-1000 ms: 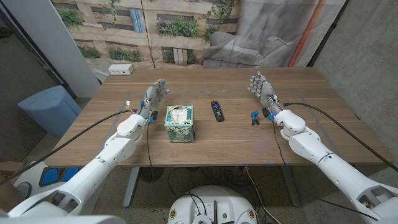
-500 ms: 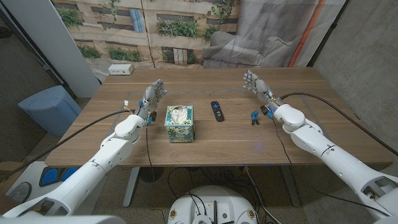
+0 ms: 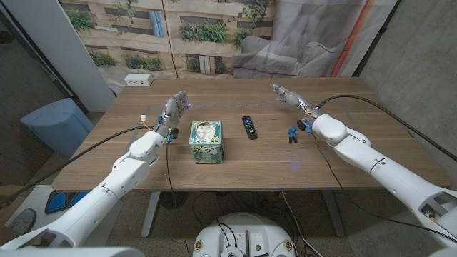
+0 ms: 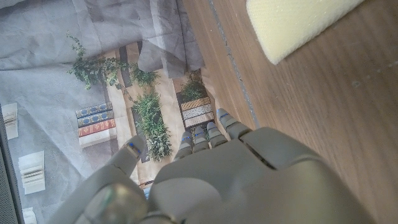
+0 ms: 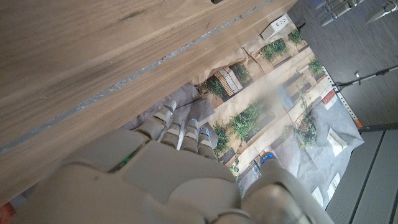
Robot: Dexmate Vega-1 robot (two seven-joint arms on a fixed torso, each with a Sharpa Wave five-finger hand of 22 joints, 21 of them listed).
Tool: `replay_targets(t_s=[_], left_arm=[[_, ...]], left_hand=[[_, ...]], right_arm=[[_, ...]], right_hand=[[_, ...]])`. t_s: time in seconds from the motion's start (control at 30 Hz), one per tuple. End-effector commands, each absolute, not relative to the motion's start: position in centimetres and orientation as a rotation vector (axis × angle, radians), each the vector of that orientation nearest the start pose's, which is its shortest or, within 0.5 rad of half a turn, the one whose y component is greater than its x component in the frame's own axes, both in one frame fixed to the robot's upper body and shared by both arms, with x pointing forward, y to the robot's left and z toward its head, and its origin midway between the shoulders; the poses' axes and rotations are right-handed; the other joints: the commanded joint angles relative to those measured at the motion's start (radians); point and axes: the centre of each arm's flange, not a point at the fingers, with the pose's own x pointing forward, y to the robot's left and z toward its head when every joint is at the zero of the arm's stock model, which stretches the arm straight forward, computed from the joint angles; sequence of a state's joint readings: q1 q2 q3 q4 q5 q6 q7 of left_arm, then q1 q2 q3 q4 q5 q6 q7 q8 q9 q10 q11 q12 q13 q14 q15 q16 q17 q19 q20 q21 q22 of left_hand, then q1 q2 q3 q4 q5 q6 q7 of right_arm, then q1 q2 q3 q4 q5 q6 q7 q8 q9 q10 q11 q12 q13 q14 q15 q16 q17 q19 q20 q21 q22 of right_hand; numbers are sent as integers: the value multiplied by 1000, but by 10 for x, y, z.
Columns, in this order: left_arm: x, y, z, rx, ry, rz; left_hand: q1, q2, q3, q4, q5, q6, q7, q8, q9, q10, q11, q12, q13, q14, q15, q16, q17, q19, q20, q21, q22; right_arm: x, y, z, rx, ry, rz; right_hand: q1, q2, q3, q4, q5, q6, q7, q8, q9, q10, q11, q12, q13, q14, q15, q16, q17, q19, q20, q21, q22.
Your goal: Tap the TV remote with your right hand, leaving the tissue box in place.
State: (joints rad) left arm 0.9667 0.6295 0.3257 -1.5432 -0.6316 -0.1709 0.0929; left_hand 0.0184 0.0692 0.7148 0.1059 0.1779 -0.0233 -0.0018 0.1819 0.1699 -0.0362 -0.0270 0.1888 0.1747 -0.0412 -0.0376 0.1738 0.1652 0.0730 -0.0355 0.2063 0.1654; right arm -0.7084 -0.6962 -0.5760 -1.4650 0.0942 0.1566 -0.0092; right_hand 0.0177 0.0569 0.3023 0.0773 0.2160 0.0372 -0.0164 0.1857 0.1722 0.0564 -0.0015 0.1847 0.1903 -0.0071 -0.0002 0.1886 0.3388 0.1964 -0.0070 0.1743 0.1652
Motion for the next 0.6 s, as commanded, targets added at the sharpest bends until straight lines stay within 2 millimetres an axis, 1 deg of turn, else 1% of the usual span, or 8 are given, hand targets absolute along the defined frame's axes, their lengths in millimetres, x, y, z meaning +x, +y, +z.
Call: replay_targets(t_s=[0.03,0.1,0.23,0.27,0.4,0.47,0.53,0.6], left_arm=[[612,306,-28,34,-555,-140],[612,307,-30,32,-552,-138],[612,308,-33,27,-546,-133],[613,308,-34,25,-546,-133],[614,308,-37,22,-538,-136],[615,308,-38,20,-534,-137],[616,308,-40,17,-530,-136],[617,308,-43,10,-528,-133]], left_hand=[[5,65,4,-5,3,3,-2,3,5,1,1,6,2,-2,-2,3,3,11,-33,-4,5],[5,65,4,-5,3,3,-1,3,5,1,1,6,2,-1,-3,4,4,11,-34,-4,5],[5,66,4,-5,3,4,-1,3,5,2,1,6,2,-1,-3,4,4,11,-34,-4,5],[4,66,4,-5,3,4,-2,3,5,2,1,6,2,-1,-2,4,4,11,-34,-4,5],[4,66,4,-5,3,4,-2,3,5,2,1,5,2,-1,-3,4,4,12,-34,-5,5],[4,67,4,-5,3,5,-3,3,5,2,1,5,2,-1,-2,4,4,12,-34,-5,5],[4,67,4,-5,3,5,-3,3,5,2,1,5,2,-1,-2,4,4,11,-34,-6,5],[3,67,4,-4,3,6,-3,3,5,2,1,5,2,0,-2,4,4,12,-33,-6,5]], right_arm=[[634,-224,24,-1004,-650,213],[633,-221,24,-1034,-648,212],[632,-214,24,-1108,-645,191],[632,-212,24,-1121,-645,183],[632,-206,23,-1187,-648,165],[630,-203,23,-1233,-651,145],[629,-200,22,-1298,-640,131],[629,-198,21,-1322,-640,124]], right_hand=[[-2,18,5,6,8,3,-12,1,3,-7,-3,-2,2,-15,-5,-3,1,-11,-2,-1,2],[-2,18,4,7,8,5,-13,1,3,-10,-4,-2,1,-18,-7,-3,0,-13,-3,-1,2],[-5,22,4,11,8,6,-19,1,2,-25,-6,-5,0,-23,1,-1,-4,-37,-1,-4,2],[-6,23,4,14,8,5,-20,0,2,-34,-9,-7,-1,-31,3,-2,-6,-48,0,-5,2],[-9,26,2,19,8,8,-27,1,2,-53,-10,-10,-2,-53,7,-6,-10,-65,4,-4,2],[-10,28,1,23,8,-1,-28,-3,2,-78,-2,-14,-2,-57,8,-3,-12,-66,3,0,2],[-11,29,0,27,8,1,-22,-2,2,-109,-1,-19,-3,-64,8,-2,-15,-71,1,2,2],[-11,31,-1,30,8,2,-16,-2,2,-127,-5,-19,-4,-81,10,-5,-17,-78,-3,2,2]])
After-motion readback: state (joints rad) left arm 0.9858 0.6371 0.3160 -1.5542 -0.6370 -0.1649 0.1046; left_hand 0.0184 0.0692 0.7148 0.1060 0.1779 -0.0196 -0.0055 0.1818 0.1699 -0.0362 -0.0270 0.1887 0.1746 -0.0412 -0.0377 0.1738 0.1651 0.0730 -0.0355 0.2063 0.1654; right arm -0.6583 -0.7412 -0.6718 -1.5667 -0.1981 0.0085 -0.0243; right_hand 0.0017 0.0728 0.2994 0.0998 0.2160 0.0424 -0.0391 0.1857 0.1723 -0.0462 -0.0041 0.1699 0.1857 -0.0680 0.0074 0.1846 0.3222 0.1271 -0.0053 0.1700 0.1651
